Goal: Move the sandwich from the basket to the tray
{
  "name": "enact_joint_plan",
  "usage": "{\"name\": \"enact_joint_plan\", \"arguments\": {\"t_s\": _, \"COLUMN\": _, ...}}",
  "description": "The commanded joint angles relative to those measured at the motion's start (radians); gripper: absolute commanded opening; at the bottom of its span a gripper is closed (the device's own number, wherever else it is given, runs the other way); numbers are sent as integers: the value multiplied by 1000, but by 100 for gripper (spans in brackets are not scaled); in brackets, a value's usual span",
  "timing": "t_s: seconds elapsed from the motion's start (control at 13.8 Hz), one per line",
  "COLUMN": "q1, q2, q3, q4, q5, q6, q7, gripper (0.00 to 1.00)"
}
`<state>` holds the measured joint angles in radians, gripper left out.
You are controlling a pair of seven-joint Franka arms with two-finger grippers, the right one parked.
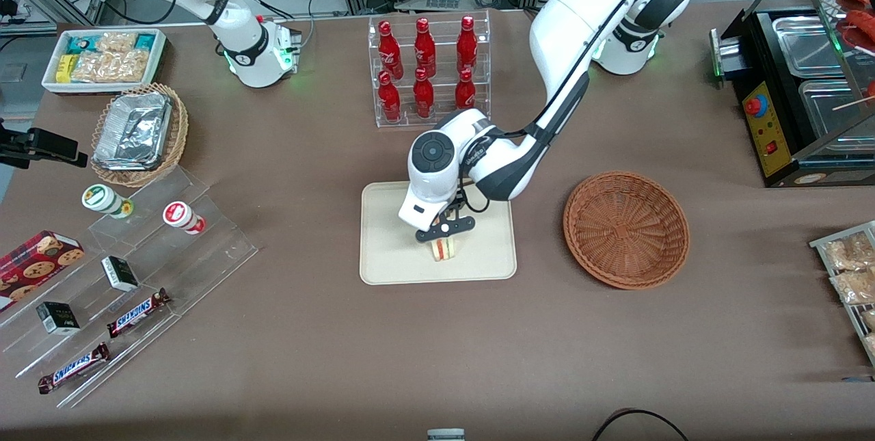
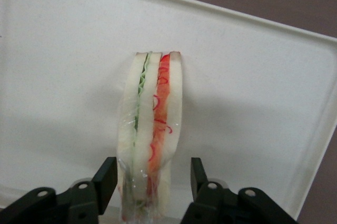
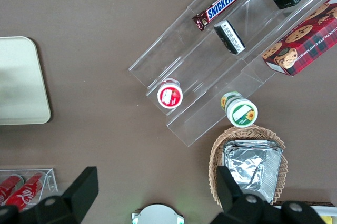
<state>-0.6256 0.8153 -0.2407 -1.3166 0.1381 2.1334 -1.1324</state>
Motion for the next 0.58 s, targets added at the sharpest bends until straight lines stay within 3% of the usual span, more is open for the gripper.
{"name": "enact_joint_plan", "arguments": {"t_s": 0.0, "q1": -6, "q2": -62, "q3": 4, "q4": 4, "q5": 17, "q6": -19, "q7": -6, "gripper": 100}}
{"name": "enact_joint_plan", "arguments": {"t_s": 0.51, "q1": 30, "q2": -258, "q3": 1, "q4": 0, "q5": 8, "q6": -285, "q7": 144, "gripper": 100}}
